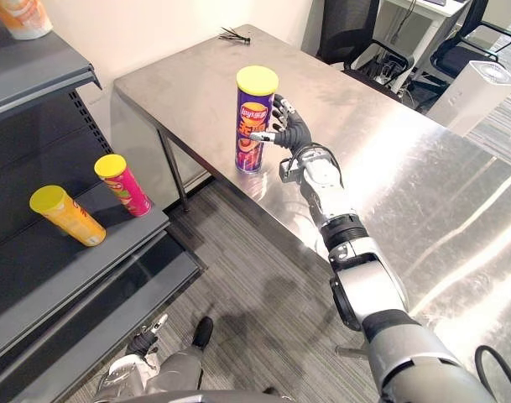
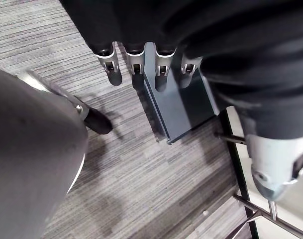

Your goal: Put the gum and the chips on the shelf.

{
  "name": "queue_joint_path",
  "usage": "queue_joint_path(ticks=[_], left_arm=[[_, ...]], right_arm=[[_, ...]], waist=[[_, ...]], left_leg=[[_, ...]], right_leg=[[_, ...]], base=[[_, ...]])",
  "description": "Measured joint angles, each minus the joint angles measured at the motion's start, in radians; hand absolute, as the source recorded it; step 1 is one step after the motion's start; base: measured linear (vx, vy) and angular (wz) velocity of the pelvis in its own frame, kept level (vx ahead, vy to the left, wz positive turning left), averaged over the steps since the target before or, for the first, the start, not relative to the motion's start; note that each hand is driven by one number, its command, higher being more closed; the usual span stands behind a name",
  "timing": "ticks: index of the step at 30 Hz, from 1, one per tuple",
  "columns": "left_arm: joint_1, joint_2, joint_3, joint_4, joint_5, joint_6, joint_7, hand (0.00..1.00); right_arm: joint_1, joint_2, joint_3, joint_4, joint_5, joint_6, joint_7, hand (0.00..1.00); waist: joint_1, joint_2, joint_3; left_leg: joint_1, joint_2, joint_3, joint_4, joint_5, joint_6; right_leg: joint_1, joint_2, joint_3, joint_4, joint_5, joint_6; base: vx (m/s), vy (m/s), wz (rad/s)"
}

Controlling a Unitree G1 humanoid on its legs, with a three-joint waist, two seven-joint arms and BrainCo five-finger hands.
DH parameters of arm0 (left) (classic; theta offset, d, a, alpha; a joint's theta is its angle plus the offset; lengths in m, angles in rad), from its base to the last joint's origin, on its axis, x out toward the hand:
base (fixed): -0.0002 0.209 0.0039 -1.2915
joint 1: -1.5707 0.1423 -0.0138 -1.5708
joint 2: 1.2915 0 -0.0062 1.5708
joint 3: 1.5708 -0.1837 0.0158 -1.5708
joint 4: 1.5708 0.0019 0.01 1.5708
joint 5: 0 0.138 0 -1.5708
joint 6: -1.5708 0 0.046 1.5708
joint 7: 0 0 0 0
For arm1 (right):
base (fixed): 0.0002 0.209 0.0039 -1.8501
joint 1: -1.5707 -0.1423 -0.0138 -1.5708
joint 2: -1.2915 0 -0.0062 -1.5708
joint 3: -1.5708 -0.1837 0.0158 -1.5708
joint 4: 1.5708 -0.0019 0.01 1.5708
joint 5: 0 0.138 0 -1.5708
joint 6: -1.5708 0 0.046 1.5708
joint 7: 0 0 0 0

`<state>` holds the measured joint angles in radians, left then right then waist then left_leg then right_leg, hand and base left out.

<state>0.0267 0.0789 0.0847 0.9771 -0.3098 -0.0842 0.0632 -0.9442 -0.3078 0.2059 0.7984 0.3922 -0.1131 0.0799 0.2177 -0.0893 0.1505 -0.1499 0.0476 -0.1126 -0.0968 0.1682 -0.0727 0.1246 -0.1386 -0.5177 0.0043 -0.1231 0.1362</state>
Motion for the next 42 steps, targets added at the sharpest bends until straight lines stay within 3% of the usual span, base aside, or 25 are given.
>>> queue_joint_path(ticks=[26, 27, 42], left_arm=[[-0.001, 0.001, 0.0, -0.001, 0.0, 0.0, 0.0, 0.0], [-0.001, 0.001, 0.0, -0.001, 0.0, 0.0, 0.0, 0.0], [-0.003, 0.0, 0.0, -0.002, 0.0, -0.001, 0.002, 0.0]], right_arm=[[-0.076, 0.004, 0.04, 0.042, -0.041, 0.004, 0.017, 0.0], [-0.076, 0.008, 0.04, 0.042, -0.041, 0.004, 0.017, 1.0], [-0.077, 0.014, 0.047, 0.044, -0.042, 0.007, 0.012, 1.0]], waist=[[0.01, -0.004, -0.004], [0.011, -0.004, -0.004], [0.026, -0.004, -0.004]], left_leg=[[-0.018, -0.006, -0.036, -0.002, 0.001, -0.001], [-0.019, -0.007, -0.036, -0.002, 0.001, -0.001], [-0.019, -0.007, -0.037, 0.0, 0.002, -0.001]], right_leg=[[0.0, 0.004, -0.032, -0.001, -0.001, -0.001], [0.0, 0.004, -0.033, -0.002, -0.001, -0.001], [0.0, 0.003, -0.035, -0.001, -0.002, -0.002]], base=[[0.0, 0.0, 0.03], [0.0, 0.0, 0.0], [0.0, 0.0, 0.0]])
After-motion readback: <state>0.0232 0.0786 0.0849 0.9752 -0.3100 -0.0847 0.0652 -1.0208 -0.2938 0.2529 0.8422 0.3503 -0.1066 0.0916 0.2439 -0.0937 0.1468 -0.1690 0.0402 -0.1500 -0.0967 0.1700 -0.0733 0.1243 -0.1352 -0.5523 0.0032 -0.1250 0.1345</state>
